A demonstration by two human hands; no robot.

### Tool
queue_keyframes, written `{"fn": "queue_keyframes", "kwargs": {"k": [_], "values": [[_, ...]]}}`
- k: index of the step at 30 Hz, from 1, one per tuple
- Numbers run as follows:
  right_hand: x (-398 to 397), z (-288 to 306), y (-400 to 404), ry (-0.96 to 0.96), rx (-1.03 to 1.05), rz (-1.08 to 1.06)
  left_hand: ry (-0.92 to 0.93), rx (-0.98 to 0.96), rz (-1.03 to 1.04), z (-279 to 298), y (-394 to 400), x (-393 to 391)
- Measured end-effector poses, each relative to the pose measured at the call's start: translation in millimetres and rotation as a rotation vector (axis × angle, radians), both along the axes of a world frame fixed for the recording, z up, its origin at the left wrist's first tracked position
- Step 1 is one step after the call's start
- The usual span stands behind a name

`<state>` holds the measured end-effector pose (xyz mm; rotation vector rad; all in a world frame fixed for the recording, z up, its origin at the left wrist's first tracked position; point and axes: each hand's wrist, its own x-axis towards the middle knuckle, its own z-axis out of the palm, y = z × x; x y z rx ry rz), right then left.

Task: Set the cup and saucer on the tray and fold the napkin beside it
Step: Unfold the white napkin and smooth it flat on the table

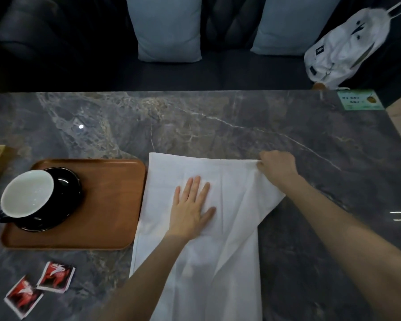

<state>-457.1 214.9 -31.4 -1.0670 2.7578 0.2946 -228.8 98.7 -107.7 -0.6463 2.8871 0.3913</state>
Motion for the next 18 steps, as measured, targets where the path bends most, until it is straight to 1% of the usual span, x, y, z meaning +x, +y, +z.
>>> {"fn": "queue_keyframes", "kwargs": {"k": [3,5,6,8,10,11,12,14,15,16,17,18], "values": [[-5,2,5,0.009,-0.028,-0.014,-0.021,0.0,0.008,7,3,-2],[3,1,7,0.007,-0.066,-0.019,-0.003,0.006,0.056,13,14,-7],[12,0,8,0.012,-0.129,-0.035,0.039,0.026,0.094,17,23,-9],[45,-2,7,-0.024,-0.339,-0.094,0.104,0.062,0.13,22,47,-9],[92,-5,8,-0.157,-0.515,-0.145,0.14,0.057,0.083,25,74,-7],[117,-8,8,-0.234,-0.557,-0.157,0.147,0.053,0.06,21,85,-6],[139,-13,8,-0.275,-0.564,-0.147,0.127,0.082,0.077,16,93,-7],[170,-29,7,-0.196,-0.482,-0.099,-0.002,0.138,0.128,1,98,-9],[177,-39,7,-0.177,-0.432,-0.154,-0.059,0.1,0.121,-6,97,-9],[178,-44,8,-0.217,-0.446,-0.297,-0.083,0.061,0.105,-11,96,-7],[173,-46,9,-0.265,-0.467,-0.415,-0.07,0.038,0.09,-12,95,-4],[167,-50,11,-0.318,-0.479,-0.488,-0.031,0.025,0.088,-9,94,-1]]}}
